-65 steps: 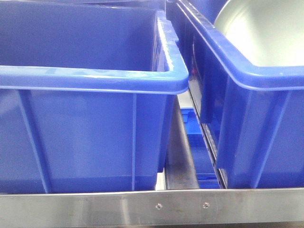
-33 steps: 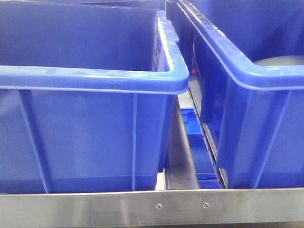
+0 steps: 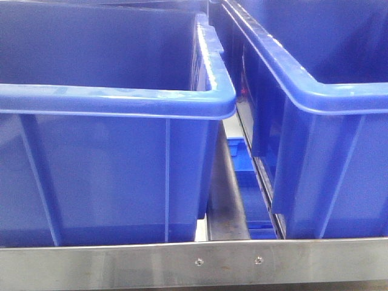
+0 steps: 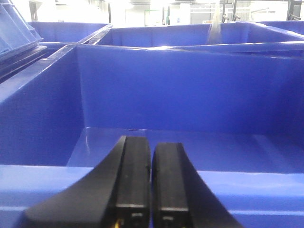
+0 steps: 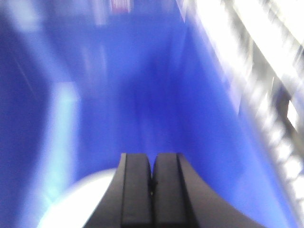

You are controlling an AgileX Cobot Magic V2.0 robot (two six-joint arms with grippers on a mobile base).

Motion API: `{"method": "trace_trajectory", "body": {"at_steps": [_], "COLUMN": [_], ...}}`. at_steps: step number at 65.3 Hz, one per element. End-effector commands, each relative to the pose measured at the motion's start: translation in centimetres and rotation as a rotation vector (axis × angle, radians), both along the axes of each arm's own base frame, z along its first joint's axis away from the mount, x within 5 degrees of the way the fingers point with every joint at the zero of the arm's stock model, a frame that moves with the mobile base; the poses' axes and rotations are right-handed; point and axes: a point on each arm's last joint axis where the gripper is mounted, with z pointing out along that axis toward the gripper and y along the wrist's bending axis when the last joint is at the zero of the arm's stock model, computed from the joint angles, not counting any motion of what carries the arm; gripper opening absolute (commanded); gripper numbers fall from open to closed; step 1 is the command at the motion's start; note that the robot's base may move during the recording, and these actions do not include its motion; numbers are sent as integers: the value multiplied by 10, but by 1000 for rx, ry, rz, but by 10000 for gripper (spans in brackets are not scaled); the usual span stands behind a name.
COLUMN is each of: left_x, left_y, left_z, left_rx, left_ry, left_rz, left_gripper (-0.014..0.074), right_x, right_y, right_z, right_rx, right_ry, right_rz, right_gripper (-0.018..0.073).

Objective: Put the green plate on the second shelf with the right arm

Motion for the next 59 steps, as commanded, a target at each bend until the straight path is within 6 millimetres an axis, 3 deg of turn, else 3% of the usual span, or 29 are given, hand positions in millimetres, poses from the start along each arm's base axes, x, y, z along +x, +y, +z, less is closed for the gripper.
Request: {"method": "trace_trajectory", "body": {"at_steps": [1,14,32,44,59], "left_x": [0,0,0,0,0], "left_y": [0,0,0,0,0], "left_z": [-6,-6,-6,-6,-6], "left_rx": [-11,-11,-11,-11,-11], "left_ry": [-50,-50,-50,-50,-50], "left_rz": [-1,-1,-1,-1,-1], "left_gripper": [130,130,130,130,130], "right_x": [-31,-70,-75,-80,-97], "right_y": [-1,-3,-3,-1,3], "right_z": [27,43,40,18,-34], "right_rx": [2,4,-1,124,57], "right_ry": [-178,-314,-339,-338,-324], "right_rz": [13,12,21,41,89], "right_gripper": [48,48,48,48,48]}}
